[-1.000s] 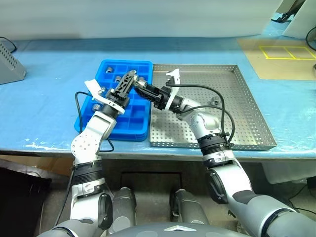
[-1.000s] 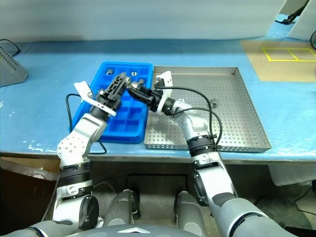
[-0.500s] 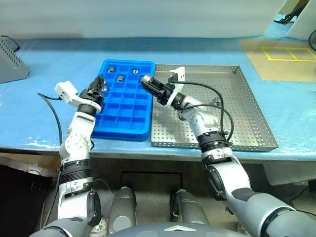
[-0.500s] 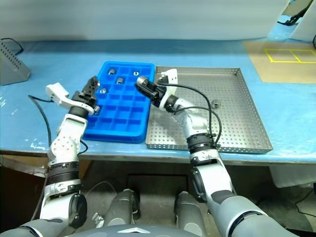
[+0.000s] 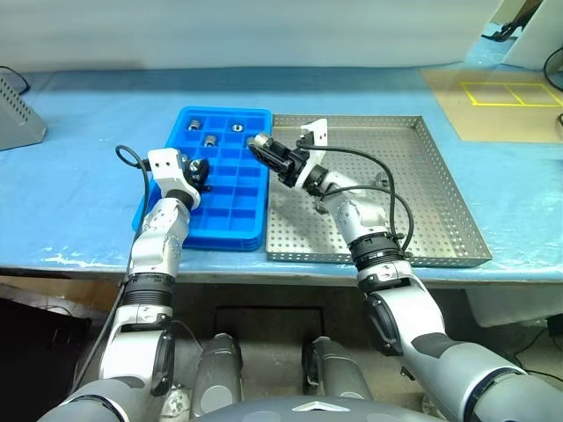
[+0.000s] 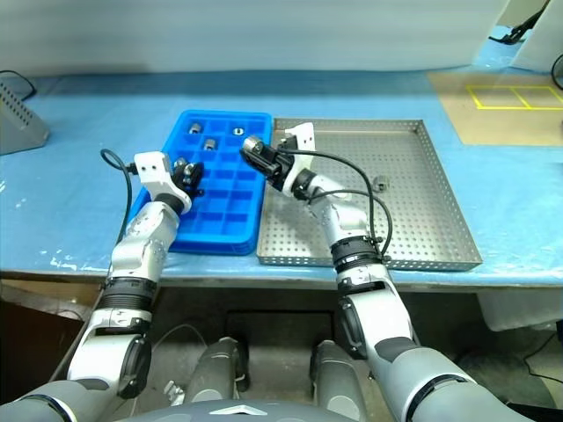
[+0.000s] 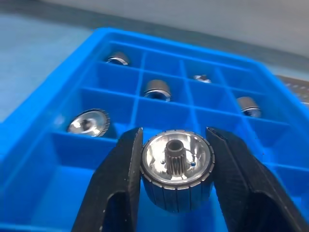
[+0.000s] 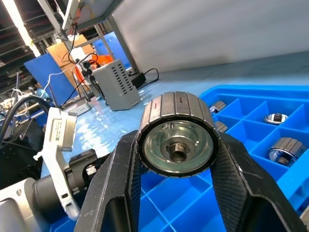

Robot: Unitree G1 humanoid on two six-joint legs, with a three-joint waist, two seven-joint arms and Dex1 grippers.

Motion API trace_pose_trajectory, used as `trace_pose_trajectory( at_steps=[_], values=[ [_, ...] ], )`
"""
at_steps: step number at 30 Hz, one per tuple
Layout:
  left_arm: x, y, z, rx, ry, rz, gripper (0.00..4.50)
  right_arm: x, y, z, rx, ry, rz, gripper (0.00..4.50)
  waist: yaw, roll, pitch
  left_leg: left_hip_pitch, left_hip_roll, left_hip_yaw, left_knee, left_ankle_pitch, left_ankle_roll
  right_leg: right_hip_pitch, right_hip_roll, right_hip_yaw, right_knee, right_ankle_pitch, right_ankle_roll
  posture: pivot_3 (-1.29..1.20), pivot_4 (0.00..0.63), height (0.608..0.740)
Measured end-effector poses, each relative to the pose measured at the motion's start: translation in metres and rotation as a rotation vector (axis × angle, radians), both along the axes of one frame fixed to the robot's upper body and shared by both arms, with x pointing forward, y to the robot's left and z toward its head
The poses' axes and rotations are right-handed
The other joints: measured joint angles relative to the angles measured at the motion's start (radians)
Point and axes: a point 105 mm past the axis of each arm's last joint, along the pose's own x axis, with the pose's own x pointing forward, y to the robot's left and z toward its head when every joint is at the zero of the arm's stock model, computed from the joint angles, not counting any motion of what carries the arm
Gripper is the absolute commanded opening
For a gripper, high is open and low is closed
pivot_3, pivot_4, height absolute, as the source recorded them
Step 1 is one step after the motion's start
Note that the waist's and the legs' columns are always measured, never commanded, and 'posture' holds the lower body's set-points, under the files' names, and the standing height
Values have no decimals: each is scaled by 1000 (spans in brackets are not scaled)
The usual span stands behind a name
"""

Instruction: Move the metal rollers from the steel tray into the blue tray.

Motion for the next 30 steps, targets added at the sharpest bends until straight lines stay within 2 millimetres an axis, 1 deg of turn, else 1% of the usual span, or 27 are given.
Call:
trace_pose_trajectory(
  at_steps=[1, 3, 4, 5, 7, 9, 11, 14, 16, 19, 22, 25, 28, 30],
  values=[
    [1, 2, -2, 13, 7, 15, 1714, 0, -1, -1, 0, 2, -2, 1608, 0, 0, 0, 0, 0, 0, 0, 0, 0, 0, 0, 0, 0, 0, 0, -151, 150, 740],
    [5, 1, -1, 28, 10, 18, 2454, 0, -1, 0, 3, -2, -2, 1608, 0, 0, 0, 0, 0, 0, 0, 1, 2, 0, 0, 0, 0, 0, 0, -151, 150, 740],
    [5, 1, -1, 31, 11, 19, 2718, -1, -1, 1, 4, -6, -2, 1608, 0, 0, 0, 0, 0, 0, 0, 1, 2, 0, 0, 0, 0, 0, 0, -164, 150, 740],
    [6, 1, -2, 31, 15, 17, 3088, -1, -1, 3, 6, -13, -3, 1608, 0, 0, 0, 0, 0, 0, 0, 1, 2, 0, 0, 0, 0, 0, 0, -167, 150, 740],
    [8, -2, -3, 24, 21, 7, 3727, -1, -3, 6, 10, -24, -7, 1608, 0, 0, 0, 0, 0, 0, 0, 1, 2, 0, 0, 0, 0, 0, 0, -169, 150, 740],
    [9, -6, -3, 14, 20, -8, 4483, -1, -4, 6, 12, -25, -10, 1608, 0, 0, 0, 0, 0, 0, 0, 2, 3, 0, 0, 0, 0, 0, 0, -169, 150, 740],
    [10, -10, -3, 9, 19, -21, 4483, -1, -4, 6, 12, -23, -12, 1608, 0, 0, 0, 0, 0, 0, 0, 2, 3, 0, 0, 0, 0, 0, 0, -168, 150, 740],
    [10, -8, -2, 5, 14, -21, 4483, 1, -6, 5, 8, -18, -36, 1608, -1, 0, 0, 0, 0, 0, 0, 2, 4, 0, 0, 0, 0, 0, 0, -157, 150, 740],
    [8, -5, 4, 3, -11, -26, 4483, 4, -4, 4, 1, -14, -53, 1608, -3, 0, 0, 0, 0, 0, 0, 2, 4, 0, 0, 0, 0, 0, 0, -147, 150, 740],
    [-2, -2, 19, 39, -87, -75, 4483, 11, 7, 1, -52, -16, -79, 1608, -6, 0, 0, 0, 0, 0, 0, 1, 3, -1, 0, 0, 0, 0, -1, -109, 150, 740],
    [-18, -2, 30, 84, -149, -160, 4483, 18, 23, 1, -118, -21, -102, 1608, -13, 0, 0, -1, 1, 0, -1, 0, 1, -1, 0, 0, 0, 0, -1, -71, 150, 740],
    [-35, -2, 36, 107, -176, -255, 4483, 25, 36, -1, -178, -18, -120, 1608, -12, 0, 0, -1, 1, 0, -1, 0, 0, -2, 0, -1, 0, -1, -1, -36, 150, 740],
    [-49, 7, 39, 138, -176, -309, 4483, 29, 42, -6, -217, -3, -137, 1608, -6, 0, 0, -1, 1, 0, -1, 0, 0, -2, 0, -1, 0, -1, -1, 9, 150, 740],
    [-61, 12, 41, 154, -183, -335, 4483, 33, 42, -12, -255, 17, -162, 1608, 2, 1, 0, -1, 1, 0, -2, 0, 0, -2, 0, -1, -1, -1, -1, 29, 150, 740]
  ],
)
